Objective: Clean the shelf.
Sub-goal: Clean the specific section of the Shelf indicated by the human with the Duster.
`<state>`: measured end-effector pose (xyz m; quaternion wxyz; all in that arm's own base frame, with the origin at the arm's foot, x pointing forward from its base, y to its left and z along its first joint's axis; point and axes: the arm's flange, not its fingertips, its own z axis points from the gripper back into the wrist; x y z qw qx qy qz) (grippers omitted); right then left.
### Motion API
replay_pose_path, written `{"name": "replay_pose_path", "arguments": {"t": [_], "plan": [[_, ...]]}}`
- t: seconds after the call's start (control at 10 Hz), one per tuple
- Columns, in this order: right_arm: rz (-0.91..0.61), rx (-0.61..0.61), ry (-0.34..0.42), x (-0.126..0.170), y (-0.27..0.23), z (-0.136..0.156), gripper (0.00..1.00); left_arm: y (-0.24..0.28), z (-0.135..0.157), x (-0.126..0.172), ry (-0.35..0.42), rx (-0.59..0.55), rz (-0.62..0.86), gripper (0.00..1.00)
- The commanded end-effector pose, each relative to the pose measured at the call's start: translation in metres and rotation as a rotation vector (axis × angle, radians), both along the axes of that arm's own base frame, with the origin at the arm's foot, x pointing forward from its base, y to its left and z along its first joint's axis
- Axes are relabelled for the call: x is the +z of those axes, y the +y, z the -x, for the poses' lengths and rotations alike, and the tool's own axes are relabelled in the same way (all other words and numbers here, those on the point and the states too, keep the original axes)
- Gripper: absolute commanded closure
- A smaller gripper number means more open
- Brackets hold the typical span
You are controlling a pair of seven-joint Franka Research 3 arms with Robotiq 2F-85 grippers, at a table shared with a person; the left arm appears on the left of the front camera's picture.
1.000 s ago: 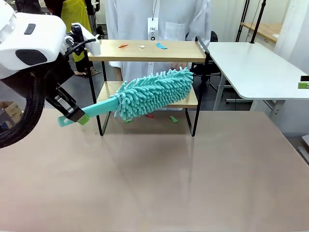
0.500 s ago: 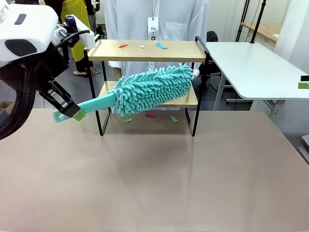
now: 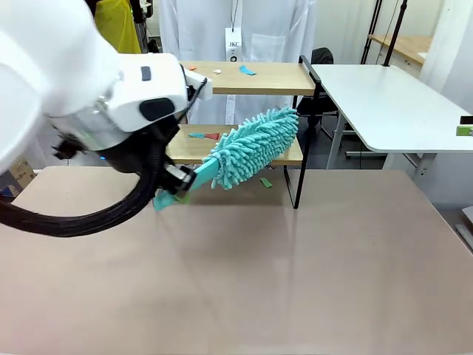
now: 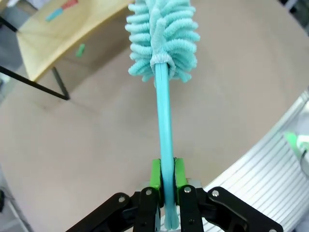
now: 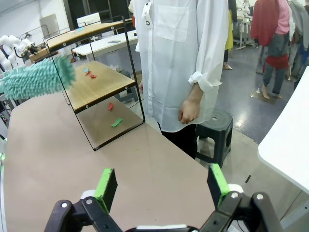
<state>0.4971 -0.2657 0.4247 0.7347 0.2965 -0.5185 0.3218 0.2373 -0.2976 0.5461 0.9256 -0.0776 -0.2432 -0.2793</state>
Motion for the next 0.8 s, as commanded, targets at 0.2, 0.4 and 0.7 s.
{"name": "replay_pose_path", "arguments": {"t": [0.2,0.4,0.7], "plan": [[0.002,0.001,-0.005,0.003,0.001,0.000,0.00,-0.056,-0.029,-0.011,-0.012,0.150,0.233,0.87],[0.002,0.001,-0.005,0.003,0.001,0.000,0.00,-0.080,-0.047,-0.025,0.060,0.235,0.311,0.87],[0.002,0.001,-0.005,0.003,0.001,0.000,0.00,-0.112,-0.067,-0.033,0.105,0.299,0.392,0.87]]}}
